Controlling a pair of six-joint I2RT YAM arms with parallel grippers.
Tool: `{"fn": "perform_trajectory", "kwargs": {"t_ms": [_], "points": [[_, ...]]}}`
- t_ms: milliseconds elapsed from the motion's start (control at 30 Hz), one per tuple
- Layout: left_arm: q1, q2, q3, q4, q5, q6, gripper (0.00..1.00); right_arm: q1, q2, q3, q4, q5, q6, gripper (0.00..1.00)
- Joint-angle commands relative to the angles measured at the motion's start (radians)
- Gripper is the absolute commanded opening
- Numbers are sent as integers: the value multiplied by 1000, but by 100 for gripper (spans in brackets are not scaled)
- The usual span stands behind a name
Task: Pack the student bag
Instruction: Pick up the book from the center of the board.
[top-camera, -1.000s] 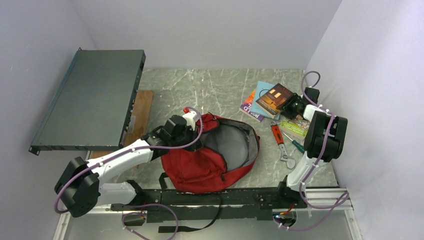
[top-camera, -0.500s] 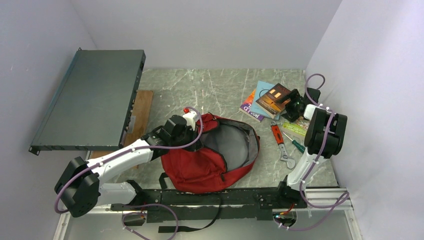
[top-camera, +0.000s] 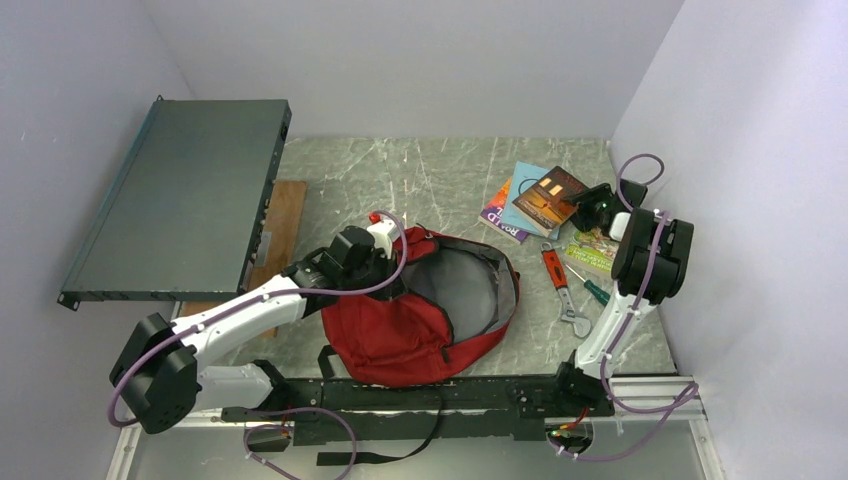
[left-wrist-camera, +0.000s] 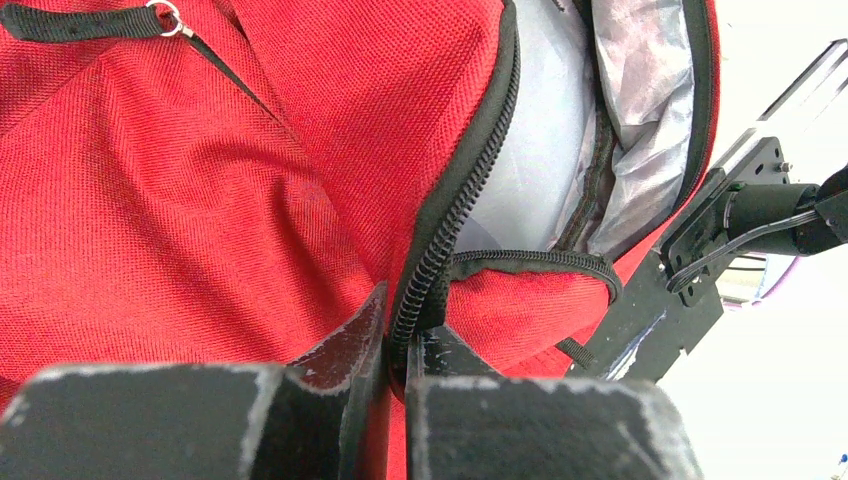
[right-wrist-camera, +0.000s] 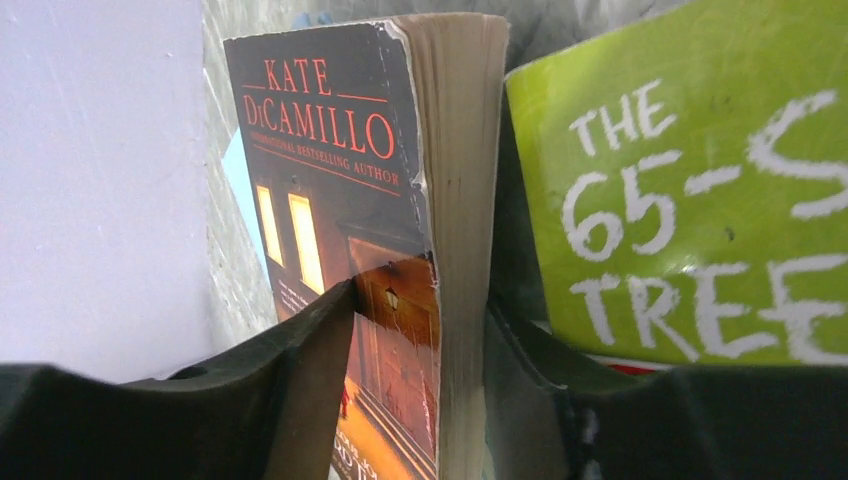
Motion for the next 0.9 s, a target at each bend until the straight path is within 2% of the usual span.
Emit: {"fn": "perform_trajectory", "kwargs": {"t_ms": [0,100,200,333,433,533,633,733,800,867], "points": [[2,11,39,-3,43,4,0,-26,7,3,124,-15,29,43],[1,8,47,-8,46,2,0,-27,-27,36,65,5,-12,35],[1,4,54,-15,40,-3,0,-21,-88,87,-21,35,-65,21],[13,5,34,21,69,-29,0,21,-202,150,-184,161,-170,13],[19,11,26,44,87,-47,0,51,-295,150,-255,231,-220,0],[32,16,31,55,103,-60,0,94,-397,148,-317,293,-275,0],[39,13,49,47,105,-63,0,213,-525,154,-391,421,-373,0],[41,-1,61,41,85,-65,0,438,-649,195,-521,654,-533,0],[42,-11,70,32,73,-64,0,559,-713,201,-573,703,-585,0],[43,-23,78,22,61,-63,0,649,-774,195,-622,680,-610,0]]}}
